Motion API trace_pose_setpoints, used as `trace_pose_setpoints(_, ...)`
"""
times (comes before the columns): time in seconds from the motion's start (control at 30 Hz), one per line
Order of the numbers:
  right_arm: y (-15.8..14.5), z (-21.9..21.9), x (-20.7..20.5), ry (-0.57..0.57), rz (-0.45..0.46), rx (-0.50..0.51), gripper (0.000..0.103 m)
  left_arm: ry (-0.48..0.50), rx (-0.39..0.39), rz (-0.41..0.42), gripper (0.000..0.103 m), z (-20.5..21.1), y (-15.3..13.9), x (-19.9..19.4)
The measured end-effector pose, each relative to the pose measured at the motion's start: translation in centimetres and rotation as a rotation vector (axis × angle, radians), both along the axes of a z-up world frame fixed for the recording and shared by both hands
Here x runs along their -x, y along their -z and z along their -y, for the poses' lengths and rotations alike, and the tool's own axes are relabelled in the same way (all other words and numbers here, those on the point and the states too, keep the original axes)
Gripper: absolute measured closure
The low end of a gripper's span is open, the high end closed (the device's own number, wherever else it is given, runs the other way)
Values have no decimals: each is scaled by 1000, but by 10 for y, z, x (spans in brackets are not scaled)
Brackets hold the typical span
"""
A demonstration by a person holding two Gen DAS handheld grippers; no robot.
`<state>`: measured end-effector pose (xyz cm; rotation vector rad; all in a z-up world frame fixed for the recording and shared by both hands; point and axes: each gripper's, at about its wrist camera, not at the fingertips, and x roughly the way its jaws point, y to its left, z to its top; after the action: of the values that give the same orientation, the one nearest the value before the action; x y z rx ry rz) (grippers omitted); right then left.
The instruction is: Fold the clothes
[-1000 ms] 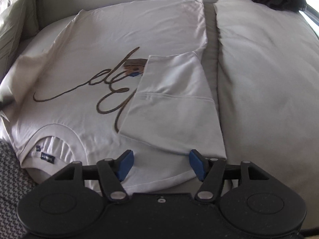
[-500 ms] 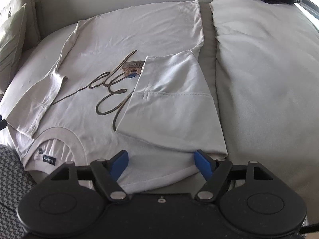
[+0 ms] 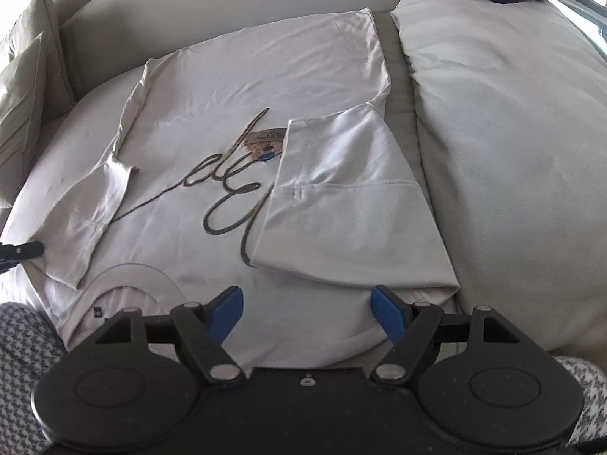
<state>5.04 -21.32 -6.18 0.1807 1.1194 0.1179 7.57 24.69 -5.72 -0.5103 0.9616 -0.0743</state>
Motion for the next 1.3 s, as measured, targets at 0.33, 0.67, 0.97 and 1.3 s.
trace_pose_setpoints(0.33,-1,-19,-4,-46,8,39,30,-174,-169,-54,96,-4,-9,28)
trace_pose_setpoints(0.67,4,-6,-3,-9,42,-60,28,66,-272,141,62,57,-42,-21)
trace_pose_setpoints(0.97,9,1,0,-4,62,-121,24,118,-288,9,100,64,8,-79)
trace_pose_setpoints(1.3,11,-3,-2,-21,63,-108,21,-74,-389,-30,102,43,4,-74)
